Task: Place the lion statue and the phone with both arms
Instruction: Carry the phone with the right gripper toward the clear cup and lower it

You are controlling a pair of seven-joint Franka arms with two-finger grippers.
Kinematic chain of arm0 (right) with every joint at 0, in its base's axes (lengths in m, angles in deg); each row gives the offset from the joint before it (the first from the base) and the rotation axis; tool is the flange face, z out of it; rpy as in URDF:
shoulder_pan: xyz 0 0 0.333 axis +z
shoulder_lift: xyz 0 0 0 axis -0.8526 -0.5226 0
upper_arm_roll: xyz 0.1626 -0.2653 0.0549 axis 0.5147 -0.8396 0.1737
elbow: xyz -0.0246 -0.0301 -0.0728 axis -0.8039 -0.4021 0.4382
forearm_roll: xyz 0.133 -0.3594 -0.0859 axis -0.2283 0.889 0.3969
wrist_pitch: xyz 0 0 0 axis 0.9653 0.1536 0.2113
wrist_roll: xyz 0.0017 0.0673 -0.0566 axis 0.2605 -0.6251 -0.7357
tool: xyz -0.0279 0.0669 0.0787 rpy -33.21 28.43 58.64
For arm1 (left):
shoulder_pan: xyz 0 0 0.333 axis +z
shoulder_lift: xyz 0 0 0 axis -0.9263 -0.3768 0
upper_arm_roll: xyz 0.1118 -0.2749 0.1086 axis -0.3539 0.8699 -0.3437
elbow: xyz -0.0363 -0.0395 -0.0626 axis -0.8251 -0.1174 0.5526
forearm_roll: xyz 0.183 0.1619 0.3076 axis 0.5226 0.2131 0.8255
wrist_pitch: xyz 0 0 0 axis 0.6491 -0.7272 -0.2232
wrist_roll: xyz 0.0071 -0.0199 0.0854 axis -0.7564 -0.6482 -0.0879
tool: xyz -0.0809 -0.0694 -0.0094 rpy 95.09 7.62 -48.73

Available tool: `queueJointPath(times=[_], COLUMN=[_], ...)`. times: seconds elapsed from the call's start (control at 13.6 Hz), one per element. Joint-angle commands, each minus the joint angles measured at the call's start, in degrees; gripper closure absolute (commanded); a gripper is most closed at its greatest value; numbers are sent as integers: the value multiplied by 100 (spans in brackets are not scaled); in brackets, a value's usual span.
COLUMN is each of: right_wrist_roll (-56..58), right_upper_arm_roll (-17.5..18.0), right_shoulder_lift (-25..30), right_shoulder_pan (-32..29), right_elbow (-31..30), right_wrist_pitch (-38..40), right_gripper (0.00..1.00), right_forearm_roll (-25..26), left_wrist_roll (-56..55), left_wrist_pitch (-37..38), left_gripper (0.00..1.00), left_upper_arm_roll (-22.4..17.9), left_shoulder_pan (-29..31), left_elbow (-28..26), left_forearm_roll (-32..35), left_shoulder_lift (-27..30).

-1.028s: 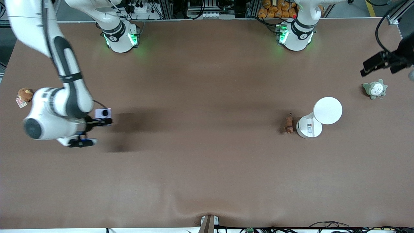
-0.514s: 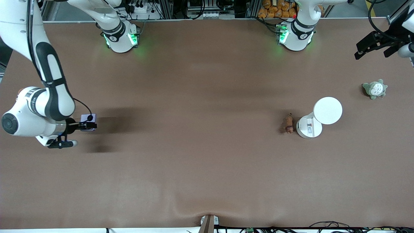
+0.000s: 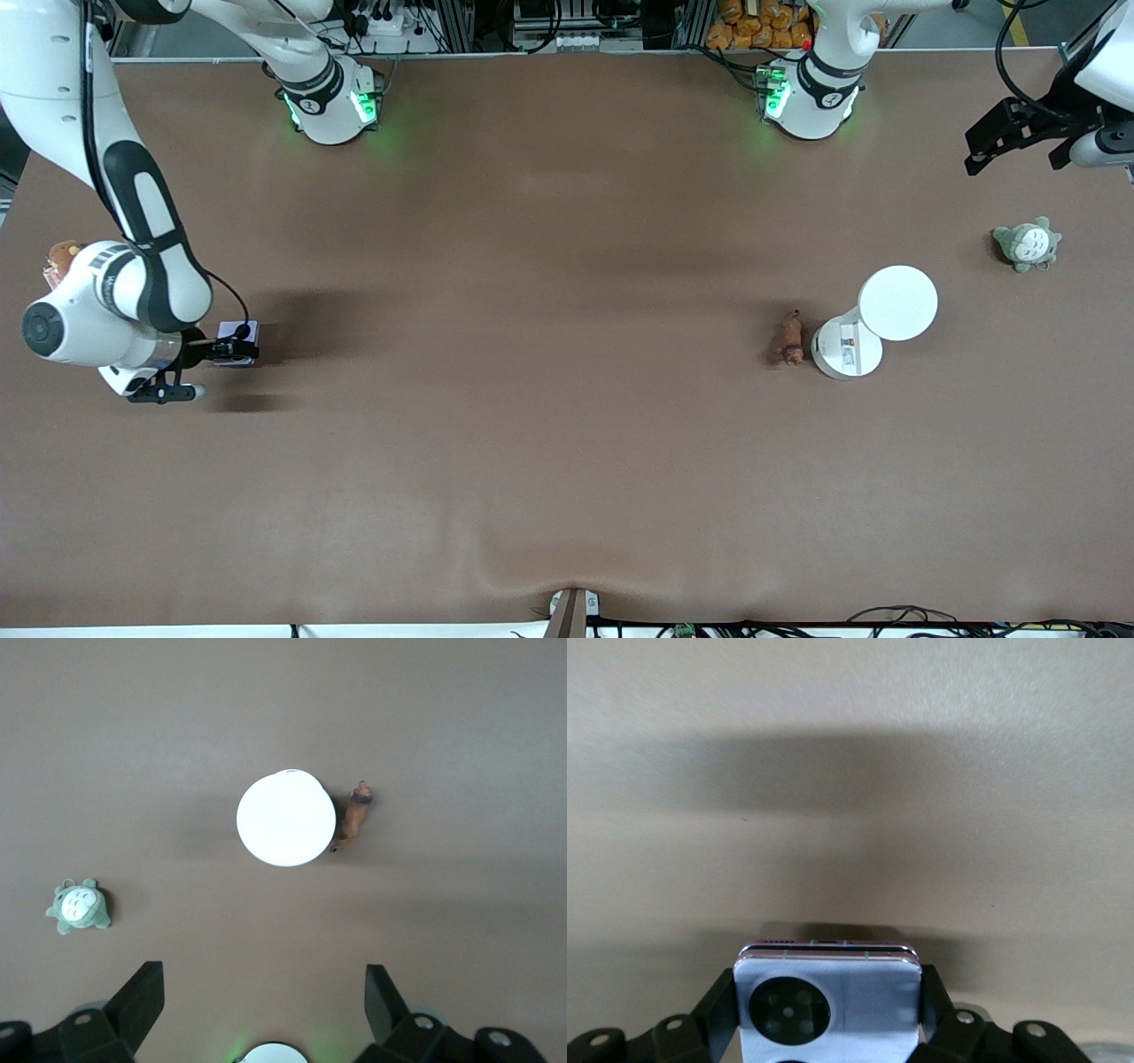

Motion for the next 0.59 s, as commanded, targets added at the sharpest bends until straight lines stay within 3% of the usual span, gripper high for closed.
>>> queueJointPath(times=[0.0,0.15,0.22,0.29,0.51], right_wrist_roll=[192,192,184,175,175], right_upper_arm_roll=[89,89,89,89,89], right_shoulder_lift=[109,109,109,109,126], right_shoulder_pan=[-180,-241,-250,-276,-294], right_elbow=[-114,-114,-114,-106,104], right_wrist_pitch=[-30,110,164,155,575], right_gripper=[71,59,43,0,0], right_forearm_roll=[43,43,43,25,25], left_wrist_roll=[91,91,91,82,91], left_wrist_pitch=[-27,-27,-27,-19,-10], left_gripper=[0,0,0,0,0], left_upper_arm_roll=[-13,-13,-13,-13,-13], left_shoulder_pan=[12,3,3,3,30], left_elbow=[186,178,178,178,178], left_forearm_roll=[-125,-125,-116,-116,-125], left_shoulder_lift=[-135,-153,-162,-162,-153])
